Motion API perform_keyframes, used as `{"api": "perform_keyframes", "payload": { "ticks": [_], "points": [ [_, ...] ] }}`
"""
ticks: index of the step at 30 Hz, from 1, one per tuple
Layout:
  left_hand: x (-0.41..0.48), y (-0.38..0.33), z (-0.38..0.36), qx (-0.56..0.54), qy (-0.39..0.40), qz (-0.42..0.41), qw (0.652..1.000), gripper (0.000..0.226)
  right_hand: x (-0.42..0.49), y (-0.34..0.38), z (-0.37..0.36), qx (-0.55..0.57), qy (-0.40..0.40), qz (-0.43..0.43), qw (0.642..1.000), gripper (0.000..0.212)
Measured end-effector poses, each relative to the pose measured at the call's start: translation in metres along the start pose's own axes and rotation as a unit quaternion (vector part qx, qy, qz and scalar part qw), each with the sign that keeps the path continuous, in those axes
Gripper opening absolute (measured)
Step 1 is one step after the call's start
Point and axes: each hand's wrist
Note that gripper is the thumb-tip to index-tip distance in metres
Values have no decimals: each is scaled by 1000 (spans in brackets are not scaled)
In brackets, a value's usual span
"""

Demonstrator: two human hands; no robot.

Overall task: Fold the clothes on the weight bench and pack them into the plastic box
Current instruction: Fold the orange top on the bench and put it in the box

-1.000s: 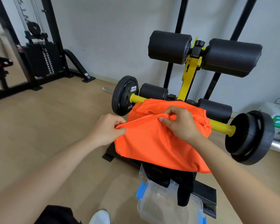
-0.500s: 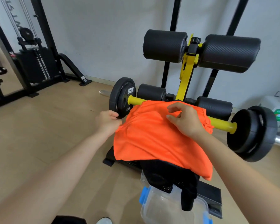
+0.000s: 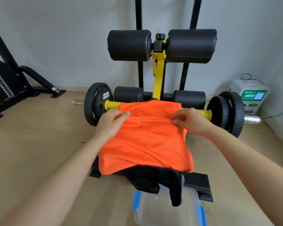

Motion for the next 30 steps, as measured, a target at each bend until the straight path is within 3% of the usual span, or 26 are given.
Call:
{"api": "perform_keyframes", "payload": {
  "ticks": [3, 7, 10, 13, 17, 20, 22, 26, 30],
  "points": [
    [-4, -1, -3, 41, 57, -14, 997, 51, -9, -2, -1, 38, 31, 6, 999, 5],
    [-7, 6, -1, 100, 24, -41, 994, 40, -17, -5, 1, 27, 23, -7, 999, 17],
    [-8, 9, 1, 65, 27, -51, 996, 33, -21, -4, 23, 46, -60, 0, 997, 7],
    [-10, 7, 0, 39, 28, -49, 998, 24, -23, -4, 33, 18, -139, -16, 990, 11],
    [-11, 5, -7, 87, -20, -37, 995, 16, -25, -12, 11, -34, -16, -52, 998, 21],
    [-13, 4, -9, 129, -86, -26, 988, 18, -27, -14, 4, -12, -38, -39, 998, 26],
    [-14, 3, -8, 134, -90, -27, 986, 24, -29, -10, 0, -4, -58, -3, 998, 31],
    [-19, 8, -1, 193, -96, -17, 976, 25, -32, 0, -20, -31, 3, 80, 996, 42],
    [-26, 5, 10, 170, -125, 73, 975, 18, -34, 8, -22, -14, 33, 64, 997, 41]
  ]
}}
Point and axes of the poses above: each hand's wrist, its own x-axis towards the middle knuckle, its own z-axis out of the back of the hand, y = z × x, and after that the axes turned 13 degrees about y, right-handed
